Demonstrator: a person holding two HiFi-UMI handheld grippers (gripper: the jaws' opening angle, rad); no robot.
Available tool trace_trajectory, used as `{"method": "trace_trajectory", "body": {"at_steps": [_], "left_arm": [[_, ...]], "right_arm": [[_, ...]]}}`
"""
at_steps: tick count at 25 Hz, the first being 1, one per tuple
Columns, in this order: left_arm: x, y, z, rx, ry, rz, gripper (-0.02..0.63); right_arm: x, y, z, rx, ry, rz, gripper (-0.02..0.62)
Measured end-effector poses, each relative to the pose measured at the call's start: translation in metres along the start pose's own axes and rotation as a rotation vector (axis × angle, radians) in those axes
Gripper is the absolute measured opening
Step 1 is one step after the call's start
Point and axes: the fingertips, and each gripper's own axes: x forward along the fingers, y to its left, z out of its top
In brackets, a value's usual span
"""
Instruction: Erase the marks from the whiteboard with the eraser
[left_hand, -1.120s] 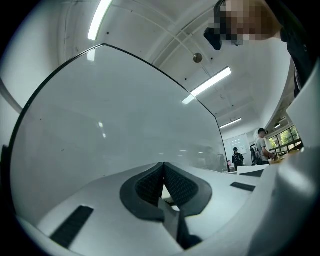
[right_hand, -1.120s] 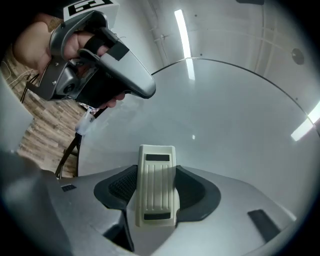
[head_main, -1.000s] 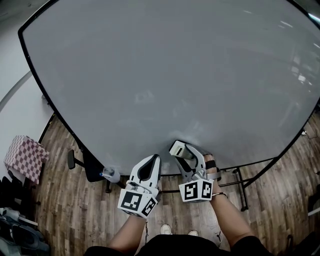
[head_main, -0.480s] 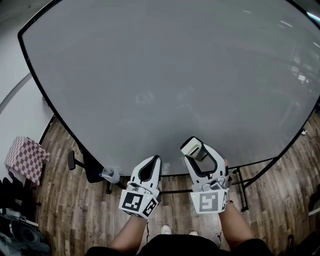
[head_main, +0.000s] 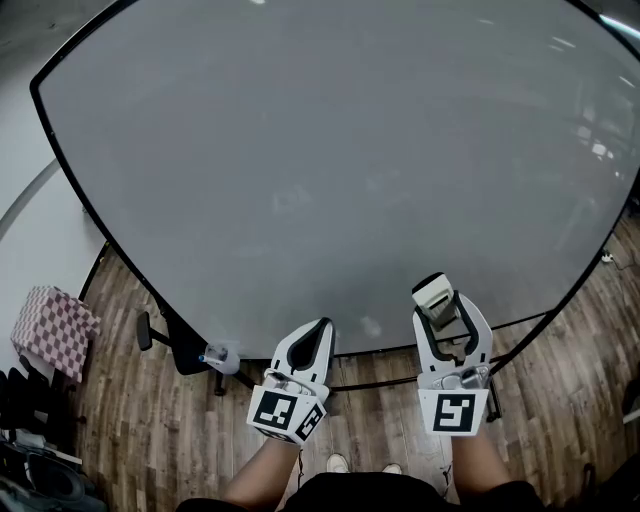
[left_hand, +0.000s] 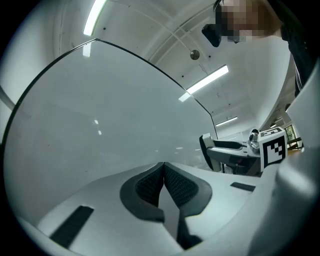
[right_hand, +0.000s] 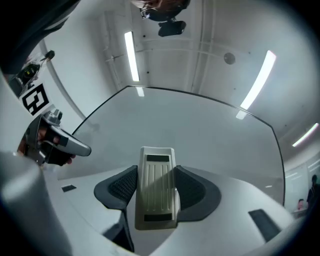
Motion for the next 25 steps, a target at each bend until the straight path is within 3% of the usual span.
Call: {"method": "trace_trajectory", "body": {"at_steps": [2, 5, 12, 25], "left_arm": [[0.000, -0.002, -0.003, -0.004, 0.006, -0.007, 0.019], [-0.001, -0.007, -0.006, -0.001, 0.011, -0.017, 0.018], [0.000, -0.027, -0.011, 0.011, 0.013, -0.060, 0.019], [-0.004, -0.028, -0.015, -0.004, 0.023, -0.067, 0.020]], "right_arm": [[-0.010, -0.012, 0.001, 0.086, -0.004, -0.044, 0.261], [-0.024, -0.023, 0.006, 0.125, 0.007, -0.070, 0.261], [-0.048, -0.033, -0.004, 0.089, 0.050, -0.081, 0.258], [-0.048, -0.017, -0.004, 0.085, 0.058, -0.062, 0.256]]}}
